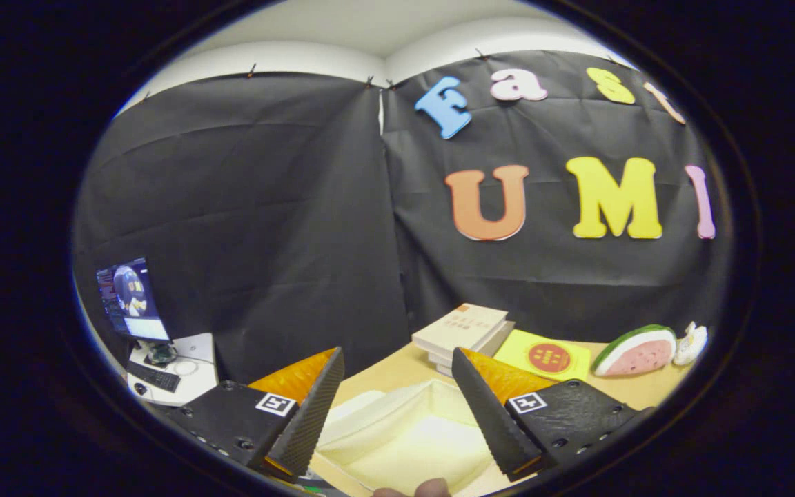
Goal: Open the storage box then place both shoes into the box .Put the left shoe in first, then the right shoe, with the right side of both shoes facing outward in a uniform manner.
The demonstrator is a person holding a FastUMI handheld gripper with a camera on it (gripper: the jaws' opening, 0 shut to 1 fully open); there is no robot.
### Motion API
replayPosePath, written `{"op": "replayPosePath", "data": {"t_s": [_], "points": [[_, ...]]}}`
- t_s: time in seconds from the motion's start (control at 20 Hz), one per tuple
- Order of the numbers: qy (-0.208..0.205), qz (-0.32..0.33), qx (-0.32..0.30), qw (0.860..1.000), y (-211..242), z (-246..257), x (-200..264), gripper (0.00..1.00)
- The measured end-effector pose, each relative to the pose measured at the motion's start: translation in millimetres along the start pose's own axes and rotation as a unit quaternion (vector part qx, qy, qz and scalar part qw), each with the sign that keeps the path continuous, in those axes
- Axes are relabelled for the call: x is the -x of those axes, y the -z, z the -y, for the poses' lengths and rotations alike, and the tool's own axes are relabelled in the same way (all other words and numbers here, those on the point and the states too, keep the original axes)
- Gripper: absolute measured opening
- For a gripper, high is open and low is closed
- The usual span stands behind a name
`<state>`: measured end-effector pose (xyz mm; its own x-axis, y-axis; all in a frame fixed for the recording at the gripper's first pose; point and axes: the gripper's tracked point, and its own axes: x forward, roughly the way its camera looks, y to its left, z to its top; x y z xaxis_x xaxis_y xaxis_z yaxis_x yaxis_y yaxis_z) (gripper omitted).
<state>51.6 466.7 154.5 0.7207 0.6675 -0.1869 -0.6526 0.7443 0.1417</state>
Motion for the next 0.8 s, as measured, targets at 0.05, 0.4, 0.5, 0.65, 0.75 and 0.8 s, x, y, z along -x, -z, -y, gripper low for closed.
{"op": "replayPosePath", "data": {"t_s": [0.05,0.4,0.5,0.65,0.75,0.8], "points": [[0.010,0.009,-0.004,1.000,0.5,16.7,12.1,0.96],[0.098,0.035,0.000,0.995,23.9,147.0,109.2,0.95],[0.122,0.042,0.010,0.992,41.9,173.4,141.9,0.95],[0.164,0.034,0.022,0.986,80.0,208.6,180.4,0.95],[0.190,0.010,0.017,0.982,109.2,229.5,200.8,0.95],[0.199,-0.003,0.009,0.980,124.2,237.7,206.6,0.96]]}}
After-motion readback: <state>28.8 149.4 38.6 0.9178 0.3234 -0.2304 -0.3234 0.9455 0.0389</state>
